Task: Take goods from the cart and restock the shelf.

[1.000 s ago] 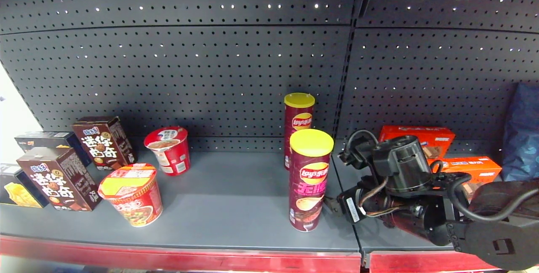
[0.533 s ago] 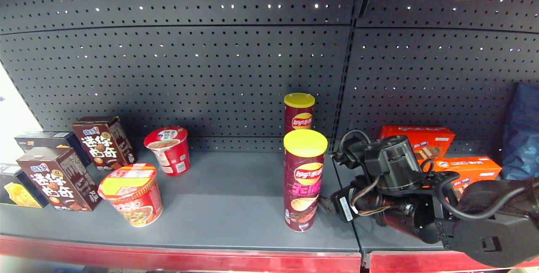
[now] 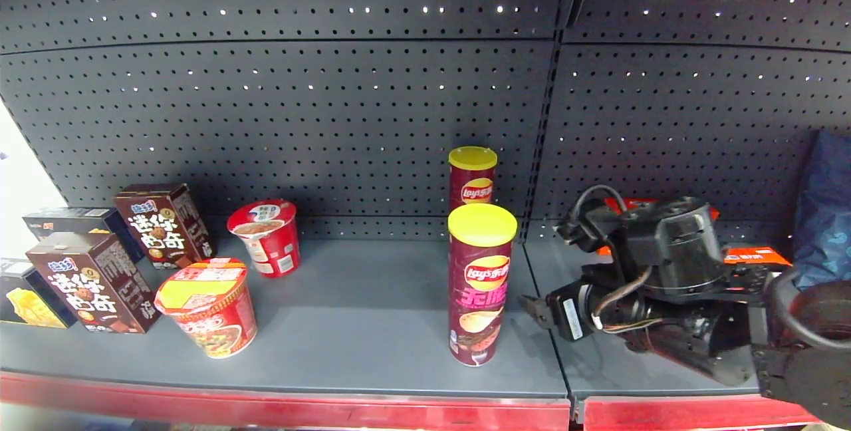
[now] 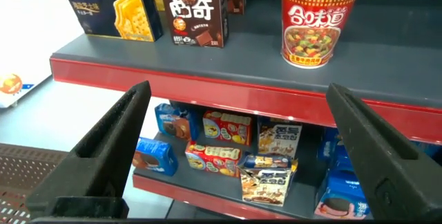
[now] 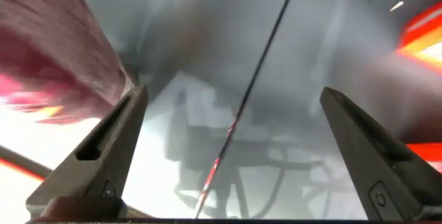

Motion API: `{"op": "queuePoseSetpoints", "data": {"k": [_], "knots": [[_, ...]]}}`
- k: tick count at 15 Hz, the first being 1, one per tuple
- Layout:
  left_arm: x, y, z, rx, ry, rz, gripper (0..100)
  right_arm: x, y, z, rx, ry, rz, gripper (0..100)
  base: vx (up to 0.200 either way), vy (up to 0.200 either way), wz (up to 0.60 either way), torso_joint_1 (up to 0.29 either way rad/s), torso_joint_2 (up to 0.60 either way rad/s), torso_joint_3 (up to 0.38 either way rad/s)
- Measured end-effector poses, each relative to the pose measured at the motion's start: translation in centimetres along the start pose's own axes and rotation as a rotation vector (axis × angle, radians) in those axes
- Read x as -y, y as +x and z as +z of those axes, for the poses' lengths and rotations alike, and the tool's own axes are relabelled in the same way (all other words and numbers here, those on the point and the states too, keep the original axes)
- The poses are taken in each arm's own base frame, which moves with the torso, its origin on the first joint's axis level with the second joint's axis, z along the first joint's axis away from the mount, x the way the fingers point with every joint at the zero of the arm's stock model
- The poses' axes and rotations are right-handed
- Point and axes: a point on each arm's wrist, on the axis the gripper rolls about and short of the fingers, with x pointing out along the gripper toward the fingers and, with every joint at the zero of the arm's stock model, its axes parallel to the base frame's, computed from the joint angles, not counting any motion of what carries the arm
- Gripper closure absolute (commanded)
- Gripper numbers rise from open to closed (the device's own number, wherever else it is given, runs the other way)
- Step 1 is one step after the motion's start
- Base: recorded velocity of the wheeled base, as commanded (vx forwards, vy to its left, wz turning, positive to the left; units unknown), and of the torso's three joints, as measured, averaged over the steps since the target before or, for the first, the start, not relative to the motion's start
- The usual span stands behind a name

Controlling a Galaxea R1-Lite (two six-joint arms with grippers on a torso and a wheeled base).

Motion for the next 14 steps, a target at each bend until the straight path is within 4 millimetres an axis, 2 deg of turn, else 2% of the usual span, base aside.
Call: {"op": "queuePoseSetpoints", "data": {"k": [3, 5, 7, 10, 12, 14], "knots": [[0.0, 0.0, 0.0, 0.0, 0.003, -0.002, 0, 2.0, -4.4, 1.0, 0.104, 0.047, -0.013, 0, 0.0, 0.0, 0.0, 0.0, 0.0, 0.0], [0.0, 0.0, 0.0, 0.0, 0.002, -0.007, 0, 4.8, -8.5, 0.9, 0.192, 0.105, -0.08, 0, 0.0, 0.0, 0.0, 0.0, 0.0, 0.0], [0.1, 0.0, 0.0, 0.0, 0.002, -0.022, 0, 8.1, -12.7, -0.2, 0.252, 0.172, -0.199, 0, 0.0, 0.0, 0.0, 0.0, 0.0, 0.0], [0.1, 0.0, 0.0, 0.0, 0.002, -0.025, 0, 11.3, -18.3, -3.9, 0.296, 0.271, -0.454, 0, 0.0, 0.0, 0.0, 0.0, 0.0, 0.0], [0.1, 0.0, 0.0, 0.001, 0.001, -0.041, 0, 11.6, -21.0, -6.7, 0.336, 0.317, -0.589, 0, 0.0, 0.0, 0.0, 0.0, 0.0, 0.0], [0.2, 0.0, 0.0, 0.002, 0.0, -0.066, 0, 10.8, -22.9, -9.9, 0.389, 0.341, -0.673, 0, 0.0, 0.0, 0.0, 0.0, 0.0, 0.0]]}}
